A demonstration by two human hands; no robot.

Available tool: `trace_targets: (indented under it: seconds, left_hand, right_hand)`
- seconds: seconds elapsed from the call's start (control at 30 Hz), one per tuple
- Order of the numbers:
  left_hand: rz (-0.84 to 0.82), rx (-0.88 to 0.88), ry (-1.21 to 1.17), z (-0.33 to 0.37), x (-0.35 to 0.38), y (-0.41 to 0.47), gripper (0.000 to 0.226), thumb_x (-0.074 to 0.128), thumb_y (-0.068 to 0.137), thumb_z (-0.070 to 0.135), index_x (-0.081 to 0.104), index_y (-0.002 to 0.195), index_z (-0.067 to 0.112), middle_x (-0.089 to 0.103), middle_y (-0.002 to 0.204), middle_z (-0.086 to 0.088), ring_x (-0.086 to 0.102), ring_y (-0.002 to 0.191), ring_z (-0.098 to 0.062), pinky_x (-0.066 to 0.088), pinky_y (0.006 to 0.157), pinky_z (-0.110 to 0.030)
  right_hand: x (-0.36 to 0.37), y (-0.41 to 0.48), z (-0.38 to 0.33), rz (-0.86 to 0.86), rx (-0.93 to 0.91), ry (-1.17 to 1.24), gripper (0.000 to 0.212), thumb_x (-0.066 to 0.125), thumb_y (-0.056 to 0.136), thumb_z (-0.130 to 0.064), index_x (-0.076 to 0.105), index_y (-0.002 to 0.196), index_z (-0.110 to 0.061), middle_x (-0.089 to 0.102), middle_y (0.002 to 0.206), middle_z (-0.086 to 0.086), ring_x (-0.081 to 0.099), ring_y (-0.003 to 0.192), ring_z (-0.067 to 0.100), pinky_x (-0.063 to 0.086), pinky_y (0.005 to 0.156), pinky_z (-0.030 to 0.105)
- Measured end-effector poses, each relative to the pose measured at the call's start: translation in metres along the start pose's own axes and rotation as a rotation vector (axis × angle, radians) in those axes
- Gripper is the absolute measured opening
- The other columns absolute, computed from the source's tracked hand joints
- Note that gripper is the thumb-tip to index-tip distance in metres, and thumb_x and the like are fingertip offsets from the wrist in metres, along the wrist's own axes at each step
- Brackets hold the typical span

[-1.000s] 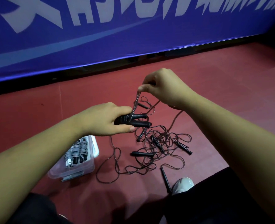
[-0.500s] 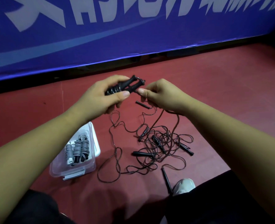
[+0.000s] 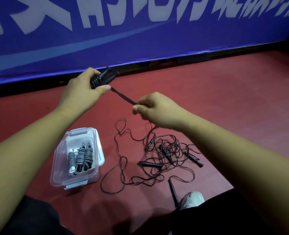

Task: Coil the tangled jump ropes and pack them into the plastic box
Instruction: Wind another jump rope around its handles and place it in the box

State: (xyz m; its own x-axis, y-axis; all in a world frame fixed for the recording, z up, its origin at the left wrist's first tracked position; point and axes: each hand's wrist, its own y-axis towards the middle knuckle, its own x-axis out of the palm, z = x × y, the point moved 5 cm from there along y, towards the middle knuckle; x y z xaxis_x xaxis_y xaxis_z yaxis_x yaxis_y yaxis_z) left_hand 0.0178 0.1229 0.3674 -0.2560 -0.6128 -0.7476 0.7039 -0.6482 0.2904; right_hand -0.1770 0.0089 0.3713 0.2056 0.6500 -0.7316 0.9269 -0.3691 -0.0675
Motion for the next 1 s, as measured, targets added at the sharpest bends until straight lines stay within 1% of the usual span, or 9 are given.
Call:
trace_targets:
  seconds: [0.1, 0.17, 0.27, 0.4, 0.57, 0.67, 0.8, 0.9, 1.0]
  left_hand:
    - [-0.035, -0.011, 0.095, 0.003, 0.008, -0.003, 0.042, 0.073, 0.083, 0.045, 0.056, 0.116, 0.026, 0.064, 0.102, -0.002, 0.059, 0.099, -0.031, 0.046, 0.08, -0.038]
    - [-0.058, -0.002, 0.168, 0.002, 0.009, -0.003, 0.044, 0.072, 0.084, 0.045, 0.053, 0.119, 0.025, 0.065, 0.102, -0.007, 0.06, 0.1, -0.034, 0.046, 0.078, -0.039]
    - [-0.086, 0.027, 0.24, 0.001, 0.01, -0.005, 0.045, 0.071, 0.085, 0.047, 0.051, 0.119, 0.026, 0.067, 0.105, -0.011, 0.06, 0.1, -0.036, 0.05, 0.081, -0.043]
    - [-0.136, 0.063, 0.368, 0.0, 0.022, -0.009, 0.043, 0.067, 0.087, 0.05, 0.047, 0.117, 0.026, 0.067, 0.105, -0.014, 0.061, 0.099, -0.04, 0.05, 0.079, -0.046]
    - [-0.196, 0.16, 0.463, 0.007, 0.035, -0.015, 0.042, 0.062, 0.09, 0.05, 0.044, 0.119, 0.026, 0.067, 0.101, -0.018, 0.063, 0.092, -0.042, 0.046, 0.07, -0.041]
    - [-0.334, 0.17, 0.448, 0.011, 0.049, -0.026, 0.038, 0.063, 0.087, 0.055, 0.045, 0.11, 0.031, 0.066, 0.095, -0.014, 0.063, 0.086, -0.038, 0.052, 0.071, -0.041]
    - [-0.476, 0.229, 0.442, 0.025, 0.061, -0.042, 0.033, 0.061, 0.084, 0.061, 0.046, 0.096, 0.035, 0.063, 0.083, -0.001, 0.06, 0.075, -0.026, 0.053, 0.066, -0.037]
    - [-0.544, 0.239, 0.438, 0.034, 0.06, -0.051, 0.05, 0.057, 0.074, 0.079, 0.049, 0.087, 0.031, 0.058, 0.071, 0.006, 0.058, 0.068, -0.017, 0.052, 0.062, -0.034]
    - [-0.538, 0.275, 0.472, 0.043, 0.057, -0.057, 0.065, 0.045, 0.067, 0.091, 0.057, 0.094, 0.034, 0.058, 0.068, 0.008, 0.058, 0.066, -0.013, 0.046, 0.056, -0.03]
  right_hand:
    - [0.006, -0.001, -0.004, -0.028, 0.026, -0.037, 0.024, 0.054, 0.101, -0.027, 0.072, 0.093, -0.013, 0.059, 0.072, 0.005, 0.045, 0.052, 0.011, 0.033, 0.045, 0.016]
    - [0.006, -0.003, -0.003, -0.041, 0.038, -0.041, 0.02, 0.057, 0.099, -0.027, 0.072, 0.094, -0.016, 0.062, 0.074, 0.006, 0.049, 0.056, 0.011, 0.036, 0.048, 0.016]
    - [0.001, -0.007, -0.004, -0.025, 0.033, -0.077, 0.019, 0.06, 0.097, -0.028, 0.074, 0.096, -0.016, 0.067, 0.076, 0.009, 0.051, 0.061, 0.013, 0.04, 0.055, 0.023]
    - [-0.001, -0.011, -0.012, -0.028, -0.004, -0.093, 0.021, 0.061, 0.096, -0.027, 0.076, 0.093, -0.012, 0.061, 0.069, 0.01, 0.045, 0.053, 0.012, 0.036, 0.049, 0.024]
    - [-0.023, -0.013, -0.017, 0.098, -0.045, 0.0, 0.022, 0.063, 0.095, -0.023, 0.074, 0.081, -0.011, 0.051, 0.059, 0.004, 0.037, 0.046, 0.011, 0.03, 0.043, 0.025]
    - [-0.027, -0.015, -0.018, 0.176, -0.106, -0.054, 0.03, 0.064, 0.095, -0.023, 0.064, 0.065, -0.021, 0.042, 0.052, -0.001, 0.03, 0.044, 0.009, 0.025, 0.043, 0.023]
    - [-0.036, -0.012, -0.014, 0.288, -0.115, -0.081, 0.021, 0.065, 0.094, -0.024, 0.074, 0.079, -0.012, 0.053, 0.054, -0.002, 0.039, 0.046, 0.007, 0.028, 0.044, 0.018]
    - [-0.041, -0.01, -0.011, 0.314, -0.113, -0.107, 0.02, 0.065, 0.094, -0.025, 0.077, 0.086, -0.01, 0.061, 0.062, -0.008, 0.049, 0.052, 0.0, 0.032, 0.049, 0.011]
    - [-0.042, -0.008, -0.014, 0.331, -0.138, -0.151, 0.022, 0.065, 0.095, -0.027, 0.077, 0.088, -0.01, 0.067, 0.069, -0.001, 0.058, 0.062, 0.008, 0.042, 0.056, 0.023]
